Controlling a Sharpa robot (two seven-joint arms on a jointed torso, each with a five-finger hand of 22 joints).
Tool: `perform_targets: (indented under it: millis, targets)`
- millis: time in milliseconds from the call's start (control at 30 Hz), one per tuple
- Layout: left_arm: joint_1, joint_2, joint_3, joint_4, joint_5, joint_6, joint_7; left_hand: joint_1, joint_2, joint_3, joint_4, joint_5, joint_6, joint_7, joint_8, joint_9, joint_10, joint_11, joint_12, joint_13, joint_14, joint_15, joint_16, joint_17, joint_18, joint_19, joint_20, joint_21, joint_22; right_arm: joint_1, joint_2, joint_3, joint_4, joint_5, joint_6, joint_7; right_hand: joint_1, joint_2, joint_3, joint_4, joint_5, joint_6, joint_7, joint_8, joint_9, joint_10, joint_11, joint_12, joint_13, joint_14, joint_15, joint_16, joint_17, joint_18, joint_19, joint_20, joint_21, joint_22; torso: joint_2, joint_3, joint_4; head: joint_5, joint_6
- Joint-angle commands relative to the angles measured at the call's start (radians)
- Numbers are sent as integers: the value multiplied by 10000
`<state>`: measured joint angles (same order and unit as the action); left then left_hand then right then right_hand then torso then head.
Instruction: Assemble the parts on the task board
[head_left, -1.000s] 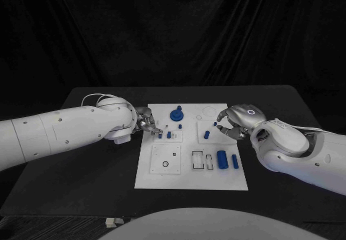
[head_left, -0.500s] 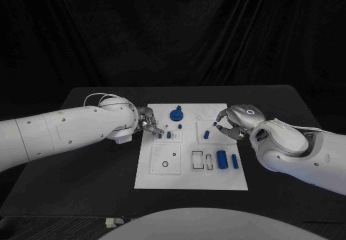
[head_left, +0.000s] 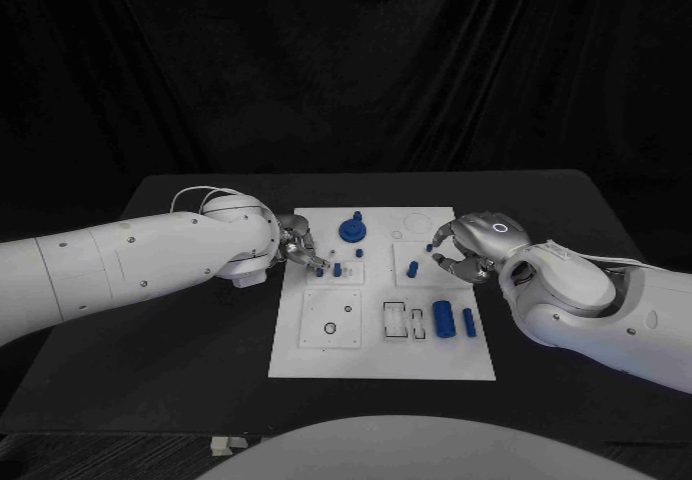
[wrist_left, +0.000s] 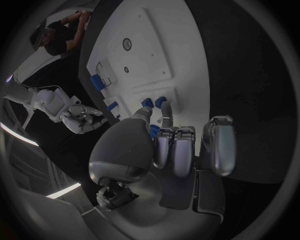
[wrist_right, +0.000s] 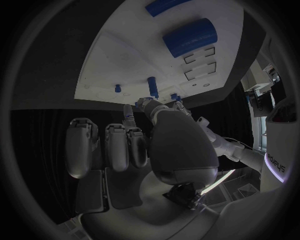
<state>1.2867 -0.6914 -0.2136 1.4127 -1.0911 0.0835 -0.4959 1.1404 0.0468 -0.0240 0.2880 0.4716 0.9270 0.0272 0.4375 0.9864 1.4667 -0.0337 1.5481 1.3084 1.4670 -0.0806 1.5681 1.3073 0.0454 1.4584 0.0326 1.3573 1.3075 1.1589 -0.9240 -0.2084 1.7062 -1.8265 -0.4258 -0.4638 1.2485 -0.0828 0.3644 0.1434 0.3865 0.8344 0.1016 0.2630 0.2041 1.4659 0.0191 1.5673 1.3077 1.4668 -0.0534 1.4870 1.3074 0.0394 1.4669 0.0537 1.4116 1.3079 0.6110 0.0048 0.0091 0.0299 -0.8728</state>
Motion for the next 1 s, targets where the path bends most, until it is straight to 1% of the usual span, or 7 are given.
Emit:
perform_targets:
  millis: [33, 167, 667, 833, 900, 967, 1000]
  targets:
    - [-21, 58, 7, -32, -12, 276, -14, -8, 56, 86, -27, 69, -41, 65, -71, -23, 813, -4, -26, 2337, 1038, 8, 26, 2635, 74, -42, 4, -63, 1931, -26, -18, 5, 8, -36, -32, -69, -77, -7, 60, 7, 48, 55, -5, -5, -15, 1049, -33, 35, 2631, 607, -53, -54, 204, 21, 334, -33, -47, 2075, -3, 1, -3, -1, 2]
    - [-37, 107, 7, -78, -12, 354, -66, 70, 45, 153, -52, 117, -54, 72, -137, -55, 788, 3, -53, 2307, 1038, 15, 26, 2635, 80, -61, 11, -94, 1922, -31, -22, 5, 10, -36, -32, -69, -77, -7, 60, 7, 48, 55, -5, -5, -15, 1049, -33, 35, 2631, 607, -53, -54, 204, 21, 334, -33, -47, 2075, -1, 1, -1, -12, 2]
    - [-79, 241, 7, -195, -12, 556, -115, 288, -6, 382, -110, 181, -68, 84, -281, -121, 762, 10, -79, 2280, 1038, 22, 26, 2635, 89, -85, 23, -134, 1913, -36, 12, 5, -28, -36, -18, -53, -86, -12, 77, -4, 53, 69, -4, 0, -26, 1048, -32, 35, 2630, 604, -52, -63, 178, 27, 325, -32, -72, 2068, 2, 1, -2, 34, 2]
    - [-86, 292, 7, -268, -12, 513, -66, 348, -37, 507, -104, 296, -73, 98, -373, -171, 759, 22, -81, 2278, 1038, 31, 26, 2635, 89, -88, 30, -140, 1912, -37, 14, 5, -33, -36, -12, -46, -86, -12, 77, -4, 53, 69, -4, 0, -26, 1048, -32, 35, 2630, 604, -52, -63, 178, 27, 325, -32, -72, 2068, 0, 0, -2, 25, 2]
    - [-89, 302, 7, -291, -12, 417, 12, 390, -74, 628, -97, 453, -61, 107, -449, -212, 759, 31, -80, 2280, 1038, 39, 26, 2635, 89, -89, 36, -144, 1912, -37, 7, 5, -32, -35, -9, -45, -86, -12, 77, -4, 53, 69, -4, 0, -26, 1048, -32, 35, 2630, 604, -52, -63, 178, 27, 325, -32, -72, 2068, 1, 0, 1, 7, 2]
    - [-91, 303, 7, -297, -12, 292, 134, 477, -114, 821, -115, 765, -31, 107, -516, -242, 760, 31, -78, 2282, 1038, 40, 26, 2635, 86, -79, 38, -127, 1919, -37, 2, 5, -31, -31, -5, -44, -86, -12, 77, -4, 53, 69, -4, 0, -26, 1048, -32, 35, 2630, 604, -52, -63, 178, 27, 325, -32, -72, 2068, 0, -1, 1, 5, 2]
    - [-92, 300, 7, -290, -12, 197, 218, 498, -127, 886, -117, 833, -14, 106, -530, -245, 762, 29, -76, 2284, 1038, 41, 26, 2635, 88, -82, 36, -134, 1917, -37, 0, 5, -31, -23, -3, -43, -86, -12, 77, -4, 53, 69, -4, 0, -26, 1048, -32, 35, 2630, 604, -52, -63, 178, 27, 325, -32, -72, 2068, -2, -1, 0, 9, 2]
